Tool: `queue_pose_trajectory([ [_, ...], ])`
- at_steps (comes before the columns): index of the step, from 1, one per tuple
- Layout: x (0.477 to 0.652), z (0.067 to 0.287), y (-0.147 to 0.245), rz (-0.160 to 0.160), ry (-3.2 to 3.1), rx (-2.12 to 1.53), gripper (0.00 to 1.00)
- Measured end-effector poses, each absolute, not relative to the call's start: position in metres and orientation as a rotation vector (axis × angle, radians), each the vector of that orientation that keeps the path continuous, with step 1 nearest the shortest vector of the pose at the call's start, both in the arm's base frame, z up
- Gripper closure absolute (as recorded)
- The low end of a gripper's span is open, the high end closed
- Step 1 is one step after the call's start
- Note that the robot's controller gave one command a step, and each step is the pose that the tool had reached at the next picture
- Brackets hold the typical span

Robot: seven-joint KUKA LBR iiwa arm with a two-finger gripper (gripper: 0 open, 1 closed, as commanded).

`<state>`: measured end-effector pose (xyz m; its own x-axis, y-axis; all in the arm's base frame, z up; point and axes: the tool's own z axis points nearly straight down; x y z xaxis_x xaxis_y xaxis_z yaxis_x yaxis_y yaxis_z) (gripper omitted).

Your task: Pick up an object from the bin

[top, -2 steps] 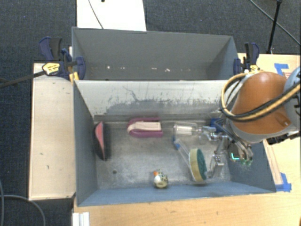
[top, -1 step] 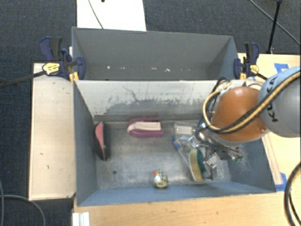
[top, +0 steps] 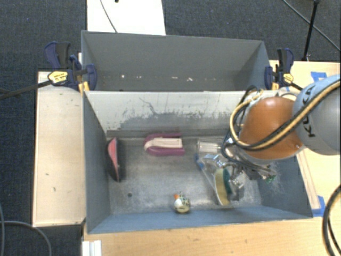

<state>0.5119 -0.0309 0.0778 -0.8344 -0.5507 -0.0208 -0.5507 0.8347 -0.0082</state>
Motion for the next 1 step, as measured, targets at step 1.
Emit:
queue_pose_trajectory([
  [1,0.4877,0.2647,-0.0536,-0.007,2.642,-1.689,1.00],
])
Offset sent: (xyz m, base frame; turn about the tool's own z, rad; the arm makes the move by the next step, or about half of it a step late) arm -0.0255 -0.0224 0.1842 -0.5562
